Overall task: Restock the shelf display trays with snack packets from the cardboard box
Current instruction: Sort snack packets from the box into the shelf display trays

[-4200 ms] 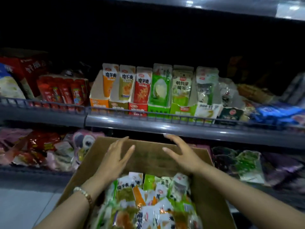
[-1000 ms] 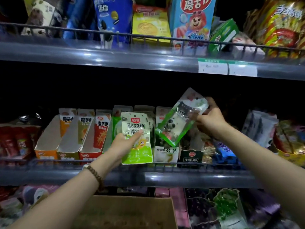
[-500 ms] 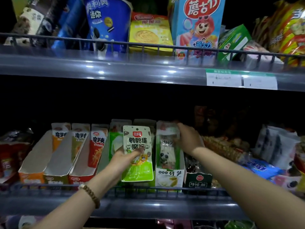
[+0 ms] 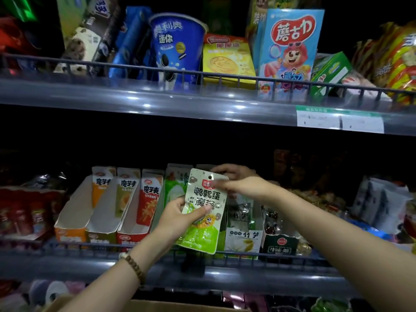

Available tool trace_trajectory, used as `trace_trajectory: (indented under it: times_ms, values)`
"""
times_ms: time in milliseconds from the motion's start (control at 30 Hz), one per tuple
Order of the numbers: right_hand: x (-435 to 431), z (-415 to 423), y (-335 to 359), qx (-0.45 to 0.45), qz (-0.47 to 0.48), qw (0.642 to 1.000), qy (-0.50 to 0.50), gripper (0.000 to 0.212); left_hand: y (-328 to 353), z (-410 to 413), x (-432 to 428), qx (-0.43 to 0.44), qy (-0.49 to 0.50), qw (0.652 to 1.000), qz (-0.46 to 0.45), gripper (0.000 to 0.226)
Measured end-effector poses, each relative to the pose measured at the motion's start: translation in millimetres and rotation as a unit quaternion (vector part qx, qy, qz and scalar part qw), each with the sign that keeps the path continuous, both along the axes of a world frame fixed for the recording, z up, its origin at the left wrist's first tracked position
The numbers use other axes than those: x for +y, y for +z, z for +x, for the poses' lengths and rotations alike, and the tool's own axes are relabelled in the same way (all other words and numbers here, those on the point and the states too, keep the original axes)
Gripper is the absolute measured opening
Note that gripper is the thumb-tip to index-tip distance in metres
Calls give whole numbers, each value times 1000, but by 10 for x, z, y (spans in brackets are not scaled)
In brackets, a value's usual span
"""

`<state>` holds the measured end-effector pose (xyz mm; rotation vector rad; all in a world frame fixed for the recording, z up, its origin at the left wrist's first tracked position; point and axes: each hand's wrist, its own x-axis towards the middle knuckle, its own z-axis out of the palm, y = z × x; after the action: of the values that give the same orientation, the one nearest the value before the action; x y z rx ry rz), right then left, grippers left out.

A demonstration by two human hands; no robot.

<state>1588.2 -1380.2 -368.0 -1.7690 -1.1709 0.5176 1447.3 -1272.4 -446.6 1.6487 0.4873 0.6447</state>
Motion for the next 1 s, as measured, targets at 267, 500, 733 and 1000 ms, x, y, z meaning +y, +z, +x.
trace_trajectory:
  times_ms: [267, 500, 733, 1000]
  values:
    - [150, 200, 196, -77, 8, 984, -159, 43, -153, -4, 397, -20, 42, 998, 48, 33]
    - [465, 473, 120, -210, -11, 966, -152, 31, -356, 163, 448, 117, -36, 983, 140, 76]
    - [736, 484, -373, -392, -130, 896, -160, 38, -556, 234, 530, 128, -47, 981, 141, 87]
    - [788, 568, -539, -454, -147, 865, -153, 53, -591, 269, 542, 99, -33, 984, 146, 80]
